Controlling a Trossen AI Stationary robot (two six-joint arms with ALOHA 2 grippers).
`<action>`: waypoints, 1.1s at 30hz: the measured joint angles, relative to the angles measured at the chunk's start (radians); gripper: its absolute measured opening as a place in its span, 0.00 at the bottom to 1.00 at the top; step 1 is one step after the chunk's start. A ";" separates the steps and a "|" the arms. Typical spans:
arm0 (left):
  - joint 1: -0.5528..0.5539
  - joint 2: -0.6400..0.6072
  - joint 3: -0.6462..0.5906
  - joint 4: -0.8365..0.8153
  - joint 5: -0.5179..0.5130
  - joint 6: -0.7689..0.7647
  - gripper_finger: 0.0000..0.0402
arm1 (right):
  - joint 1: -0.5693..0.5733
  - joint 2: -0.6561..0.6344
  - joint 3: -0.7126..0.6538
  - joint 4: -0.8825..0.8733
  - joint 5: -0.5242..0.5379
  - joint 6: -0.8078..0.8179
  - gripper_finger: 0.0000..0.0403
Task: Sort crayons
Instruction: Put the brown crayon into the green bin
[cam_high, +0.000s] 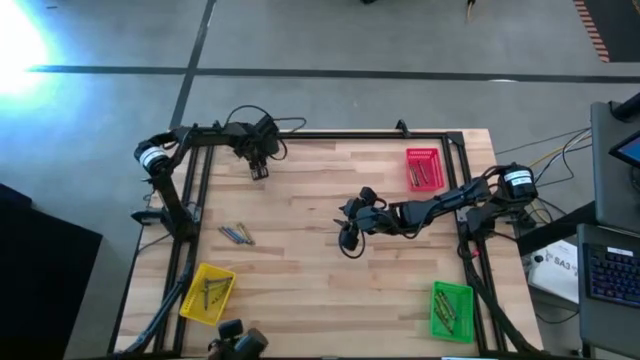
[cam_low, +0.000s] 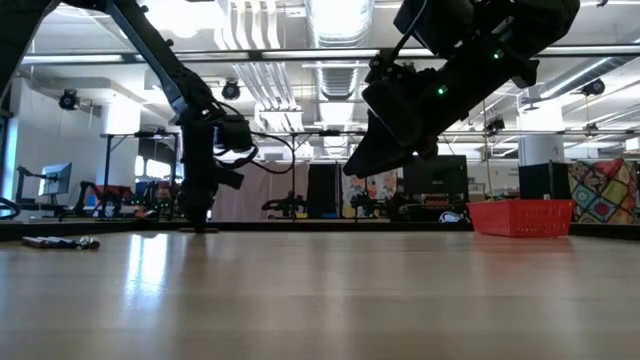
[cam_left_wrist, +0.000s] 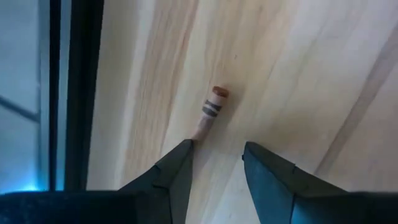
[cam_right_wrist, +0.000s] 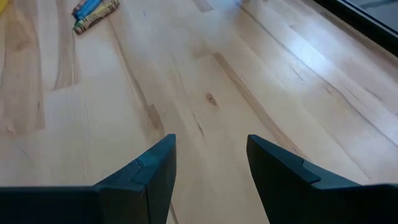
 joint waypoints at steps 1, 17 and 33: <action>0.014 0.003 0.000 0.003 0.023 0.001 0.30 | 0.000 0.000 0.000 0.000 0.000 0.001 0.46; 0.093 0.017 0.060 -0.045 0.198 -0.150 0.01 | 0.000 0.000 0.000 0.002 -0.002 -0.007 0.46; -0.014 -0.058 0.023 0.119 0.543 -0.316 0.00 | 0.004 -0.014 0.005 0.004 -0.106 0.054 0.46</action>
